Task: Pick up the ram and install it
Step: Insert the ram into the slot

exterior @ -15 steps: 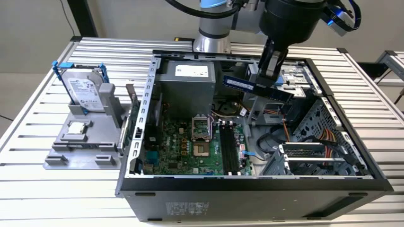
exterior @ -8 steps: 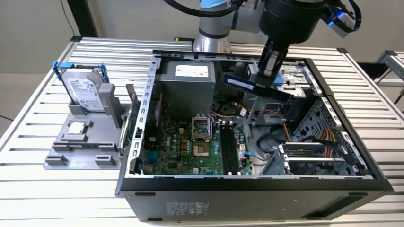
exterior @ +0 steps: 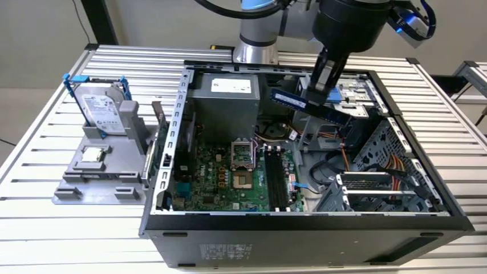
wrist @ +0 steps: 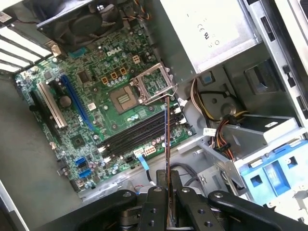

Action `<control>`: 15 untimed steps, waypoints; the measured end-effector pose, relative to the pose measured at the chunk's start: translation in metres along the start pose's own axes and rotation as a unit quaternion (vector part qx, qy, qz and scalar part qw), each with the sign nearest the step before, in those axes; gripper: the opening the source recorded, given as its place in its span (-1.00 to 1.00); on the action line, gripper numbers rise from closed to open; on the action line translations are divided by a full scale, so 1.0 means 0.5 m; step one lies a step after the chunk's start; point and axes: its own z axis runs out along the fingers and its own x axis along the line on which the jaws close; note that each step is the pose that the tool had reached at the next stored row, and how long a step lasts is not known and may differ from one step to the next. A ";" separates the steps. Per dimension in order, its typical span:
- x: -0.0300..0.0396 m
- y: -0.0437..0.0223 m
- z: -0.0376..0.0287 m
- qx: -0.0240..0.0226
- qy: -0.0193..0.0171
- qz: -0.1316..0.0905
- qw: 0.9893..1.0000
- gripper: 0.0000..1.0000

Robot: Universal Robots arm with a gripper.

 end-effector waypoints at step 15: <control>0.000 0.000 0.000 0.001 0.000 0.023 1.000 -1.00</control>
